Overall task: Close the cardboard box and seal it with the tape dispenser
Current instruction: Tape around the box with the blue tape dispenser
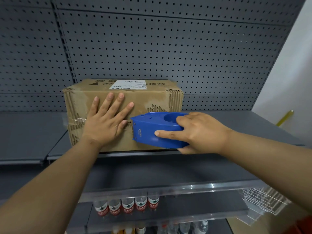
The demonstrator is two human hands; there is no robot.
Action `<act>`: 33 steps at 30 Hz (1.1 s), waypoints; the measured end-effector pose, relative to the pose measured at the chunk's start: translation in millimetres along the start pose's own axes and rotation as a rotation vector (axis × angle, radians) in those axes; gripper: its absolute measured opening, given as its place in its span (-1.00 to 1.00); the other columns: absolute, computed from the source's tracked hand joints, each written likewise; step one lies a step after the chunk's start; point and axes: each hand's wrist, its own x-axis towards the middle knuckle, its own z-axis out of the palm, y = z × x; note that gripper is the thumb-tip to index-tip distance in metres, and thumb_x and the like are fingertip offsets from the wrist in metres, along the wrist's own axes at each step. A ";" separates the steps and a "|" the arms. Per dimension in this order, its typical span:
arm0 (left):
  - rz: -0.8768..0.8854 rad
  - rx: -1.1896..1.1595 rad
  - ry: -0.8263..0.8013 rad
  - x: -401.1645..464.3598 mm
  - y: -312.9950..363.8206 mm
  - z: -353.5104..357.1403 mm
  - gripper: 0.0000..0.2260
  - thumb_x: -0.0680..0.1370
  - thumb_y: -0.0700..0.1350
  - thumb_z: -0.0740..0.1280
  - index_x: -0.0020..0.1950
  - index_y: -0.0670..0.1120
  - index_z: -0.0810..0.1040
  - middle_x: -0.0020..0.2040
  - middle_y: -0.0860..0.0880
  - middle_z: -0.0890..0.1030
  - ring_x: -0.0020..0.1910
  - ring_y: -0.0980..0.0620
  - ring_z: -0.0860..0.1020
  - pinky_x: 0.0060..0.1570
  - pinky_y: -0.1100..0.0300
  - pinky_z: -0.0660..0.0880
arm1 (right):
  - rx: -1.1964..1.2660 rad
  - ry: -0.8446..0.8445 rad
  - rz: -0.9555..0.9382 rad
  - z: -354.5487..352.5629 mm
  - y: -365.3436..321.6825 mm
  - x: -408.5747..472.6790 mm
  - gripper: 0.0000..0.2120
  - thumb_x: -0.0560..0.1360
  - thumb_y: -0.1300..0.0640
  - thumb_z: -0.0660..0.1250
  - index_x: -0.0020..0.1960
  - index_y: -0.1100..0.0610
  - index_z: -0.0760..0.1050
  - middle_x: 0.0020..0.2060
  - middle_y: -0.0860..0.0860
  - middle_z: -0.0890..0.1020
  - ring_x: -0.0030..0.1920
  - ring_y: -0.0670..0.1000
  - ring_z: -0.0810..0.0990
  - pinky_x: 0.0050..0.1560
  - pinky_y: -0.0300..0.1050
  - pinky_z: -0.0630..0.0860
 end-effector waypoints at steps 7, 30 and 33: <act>-0.008 0.022 0.018 -0.1 -1.5 1.3 -0.53 0.61 0.08 -0.01 0.53 0.08 0.07 0.55 -0.02 -0.08 0.52 -0.06 -0.10 0.44 -0.06 -0.14 | -0.035 -0.023 0.027 -4.5 12.3 -14.6 -0.28 0.17 -0.03 0.50 0.29 -0.11 0.35 -0.39 0.06 0.44 -0.49 0.08 0.44 -0.39 -0.17 0.43; 0.040 0.038 0.027 -1.9 0.1 -1.9 -0.51 0.58 0.05 0.12 0.51 0.05 0.15 0.55 -0.08 0.02 0.51 -0.11 -0.01 0.41 -0.12 -0.02 | -0.045 -0.138 0.129 -4.1 48.4 -91.7 -0.23 0.13 -0.01 0.54 0.29 -0.10 0.34 -0.41 0.08 0.45 -0.52 0.10 0.44 -0.43 -0.14 0.44; -0.012 -0.006 0.032 1.7 7.9 -10.3 -0.48 0.54 0.00 0.19 0.50 0.03 0.18 0.51 -0.13 0.13 0.48 -0.16 0.11 0.41 -0.13 0.05 | -0.072 -0.119 0.126 -2.0 46.7 -91.7 -0.23 0.13 -0.02 0.54 0.29 -0.09 0.33 -0.41 0.09 0.45 -0.52 0.10 0.44 -0.43 -0.15 0.44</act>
